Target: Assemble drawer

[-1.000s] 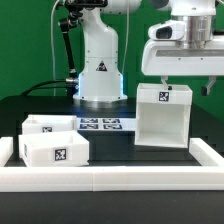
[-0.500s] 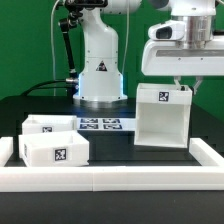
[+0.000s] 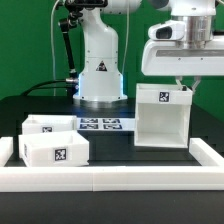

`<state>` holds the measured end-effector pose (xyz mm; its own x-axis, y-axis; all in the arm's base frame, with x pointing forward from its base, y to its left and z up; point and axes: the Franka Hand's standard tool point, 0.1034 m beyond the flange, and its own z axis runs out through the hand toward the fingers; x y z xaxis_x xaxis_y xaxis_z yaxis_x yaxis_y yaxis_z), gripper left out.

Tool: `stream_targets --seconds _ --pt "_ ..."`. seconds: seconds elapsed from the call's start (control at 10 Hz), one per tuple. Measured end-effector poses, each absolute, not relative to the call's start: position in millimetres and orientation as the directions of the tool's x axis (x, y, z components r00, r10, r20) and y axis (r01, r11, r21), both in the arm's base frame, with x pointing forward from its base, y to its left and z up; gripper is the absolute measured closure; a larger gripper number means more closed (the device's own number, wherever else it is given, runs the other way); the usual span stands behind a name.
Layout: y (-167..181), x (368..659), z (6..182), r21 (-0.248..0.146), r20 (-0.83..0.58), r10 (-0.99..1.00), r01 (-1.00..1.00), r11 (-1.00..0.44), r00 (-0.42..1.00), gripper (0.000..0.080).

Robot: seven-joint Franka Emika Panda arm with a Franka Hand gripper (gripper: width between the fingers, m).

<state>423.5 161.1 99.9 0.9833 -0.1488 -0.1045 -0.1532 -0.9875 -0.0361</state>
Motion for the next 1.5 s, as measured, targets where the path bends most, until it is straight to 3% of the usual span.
stream_targets --seconds 0.4,1.5 --pt "151.4 430.9 99.7 -0.044 -0.099 -0.098 -0.103 -0.994 0.990 0.0762" --pt "117.5 552.2 100.8 -0.088 0.000 -0.144 -0.144 -0.986 0.990 0.0762"
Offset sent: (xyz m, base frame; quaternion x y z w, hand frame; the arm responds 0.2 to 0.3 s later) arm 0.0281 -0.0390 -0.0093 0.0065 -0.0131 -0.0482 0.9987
